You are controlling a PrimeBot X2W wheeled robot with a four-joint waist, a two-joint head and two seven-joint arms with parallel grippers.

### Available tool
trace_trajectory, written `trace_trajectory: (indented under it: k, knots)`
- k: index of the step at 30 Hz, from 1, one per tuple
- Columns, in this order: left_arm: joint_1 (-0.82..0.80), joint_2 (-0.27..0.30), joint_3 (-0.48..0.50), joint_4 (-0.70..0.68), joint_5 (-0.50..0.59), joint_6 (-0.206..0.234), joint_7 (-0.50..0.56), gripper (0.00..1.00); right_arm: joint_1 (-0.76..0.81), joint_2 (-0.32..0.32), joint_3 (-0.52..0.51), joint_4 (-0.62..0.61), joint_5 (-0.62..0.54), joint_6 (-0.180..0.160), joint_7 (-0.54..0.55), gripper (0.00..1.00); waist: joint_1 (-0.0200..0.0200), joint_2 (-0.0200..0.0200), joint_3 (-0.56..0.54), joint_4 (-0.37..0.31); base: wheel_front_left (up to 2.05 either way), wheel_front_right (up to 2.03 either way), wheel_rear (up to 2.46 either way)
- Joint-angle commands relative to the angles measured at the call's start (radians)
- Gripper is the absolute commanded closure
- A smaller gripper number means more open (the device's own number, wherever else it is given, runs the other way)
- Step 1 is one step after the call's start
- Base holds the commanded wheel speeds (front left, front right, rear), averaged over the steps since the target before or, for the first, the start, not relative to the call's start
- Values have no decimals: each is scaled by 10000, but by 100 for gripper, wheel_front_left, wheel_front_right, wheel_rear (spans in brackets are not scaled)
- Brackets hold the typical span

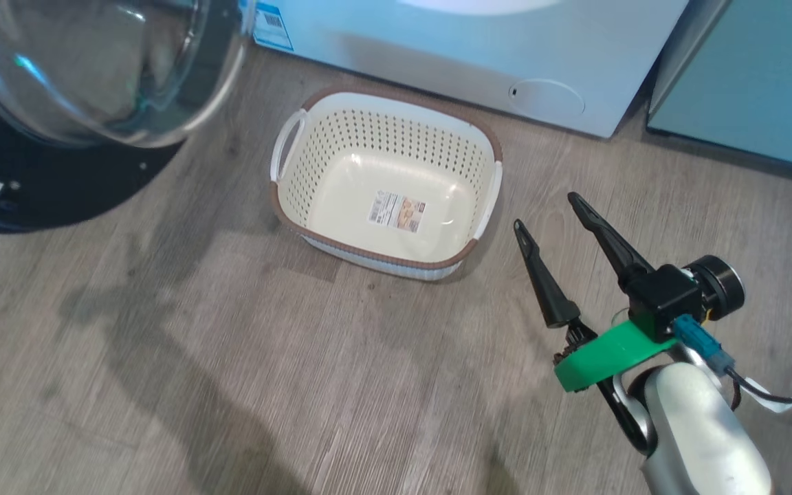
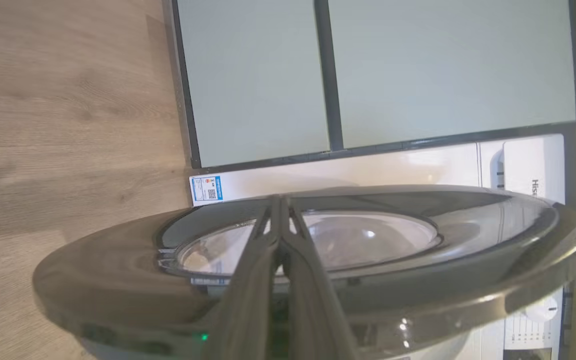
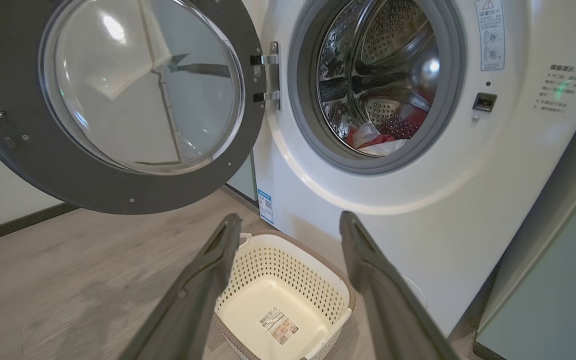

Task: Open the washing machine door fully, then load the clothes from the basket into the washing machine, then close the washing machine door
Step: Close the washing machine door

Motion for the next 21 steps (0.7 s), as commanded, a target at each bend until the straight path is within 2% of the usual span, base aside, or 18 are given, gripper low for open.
trace_trajectory:
  k: [1,13,21]
  knots:
    - [178,233,-219,-281,-85,-84,371,100,-49,147,203,-237,137,-2,-154,0,0,0,-233,21,0,0,0]
    - [1182,-1017,-1257,-2098,-767,-100,2894,100,345,195,69,-89,388,-2,-256,0,0,0,-1124,-115,0,0,0]
    - [2231,-2139,-1685,-3520,-1538,-100,3934,100,546,198,54,-154,537,-2,-276,0,0,0,-1394,-285,0,0,0]
